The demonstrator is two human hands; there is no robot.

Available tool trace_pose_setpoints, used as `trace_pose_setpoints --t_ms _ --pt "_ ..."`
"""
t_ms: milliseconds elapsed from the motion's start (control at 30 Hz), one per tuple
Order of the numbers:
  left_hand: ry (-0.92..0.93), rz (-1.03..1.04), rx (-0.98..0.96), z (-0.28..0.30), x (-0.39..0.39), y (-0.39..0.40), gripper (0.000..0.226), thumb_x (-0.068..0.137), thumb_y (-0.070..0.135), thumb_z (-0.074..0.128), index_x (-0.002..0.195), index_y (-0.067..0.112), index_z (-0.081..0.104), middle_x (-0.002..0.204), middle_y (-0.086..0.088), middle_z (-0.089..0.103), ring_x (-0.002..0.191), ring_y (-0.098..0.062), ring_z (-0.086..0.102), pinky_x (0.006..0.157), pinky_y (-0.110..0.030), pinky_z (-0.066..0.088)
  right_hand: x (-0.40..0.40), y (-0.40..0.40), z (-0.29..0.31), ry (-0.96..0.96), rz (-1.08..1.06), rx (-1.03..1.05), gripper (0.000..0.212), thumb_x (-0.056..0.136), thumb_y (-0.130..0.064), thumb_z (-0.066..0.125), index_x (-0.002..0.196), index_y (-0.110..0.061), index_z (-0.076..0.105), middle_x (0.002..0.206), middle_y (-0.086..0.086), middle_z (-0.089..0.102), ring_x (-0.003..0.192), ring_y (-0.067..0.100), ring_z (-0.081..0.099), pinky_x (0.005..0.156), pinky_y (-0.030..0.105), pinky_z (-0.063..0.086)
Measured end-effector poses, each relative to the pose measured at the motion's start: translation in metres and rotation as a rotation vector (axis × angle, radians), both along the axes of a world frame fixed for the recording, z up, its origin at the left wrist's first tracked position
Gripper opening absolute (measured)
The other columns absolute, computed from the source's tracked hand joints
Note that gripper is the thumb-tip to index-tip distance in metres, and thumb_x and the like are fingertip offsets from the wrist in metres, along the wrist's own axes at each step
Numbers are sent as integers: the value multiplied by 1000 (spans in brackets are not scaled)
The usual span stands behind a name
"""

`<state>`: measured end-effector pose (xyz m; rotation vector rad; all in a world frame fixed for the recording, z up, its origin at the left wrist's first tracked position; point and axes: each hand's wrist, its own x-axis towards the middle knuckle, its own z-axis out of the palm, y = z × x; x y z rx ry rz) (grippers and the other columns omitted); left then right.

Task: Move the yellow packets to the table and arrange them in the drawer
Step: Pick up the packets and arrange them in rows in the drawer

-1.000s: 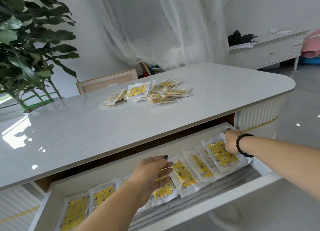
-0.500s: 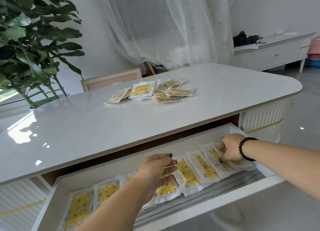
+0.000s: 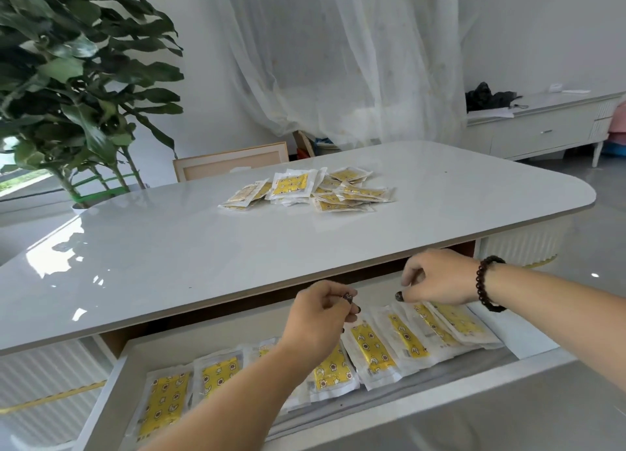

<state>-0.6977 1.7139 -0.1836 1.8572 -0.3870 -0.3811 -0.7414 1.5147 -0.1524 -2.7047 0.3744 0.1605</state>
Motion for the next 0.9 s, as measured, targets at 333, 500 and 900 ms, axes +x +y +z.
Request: trace_pose_setpoints --t_ms 333,500,900 --pt "-237 48 16 50 71 13 23 92 3 48 97 14 67 77 3 71 74 -9 68 64 -21 51 77 35 47 -351 -89 184 12 80 -12 60 79 -10 71 84 9 73 76 19 72 71 33 60" --pt "-368 197 109 42 142 7 22 92 15 54 110 22 63 112 4 65 105 -14 58 79 -21 46 146 26 46 -557 -159 33 17 83 -12 55 88 -12 71 102 3 67 89 17 58 71 22 44" --pt "-510 466 584 46 296 -20 78 82 78 34 149 37 25 160 -11 12 148 -35 -7 118 -52 1 259 -50 28 -565 -341 74 50 85 -49 54 128 -25 49 138 7 36 130 25 34 99 39 36"
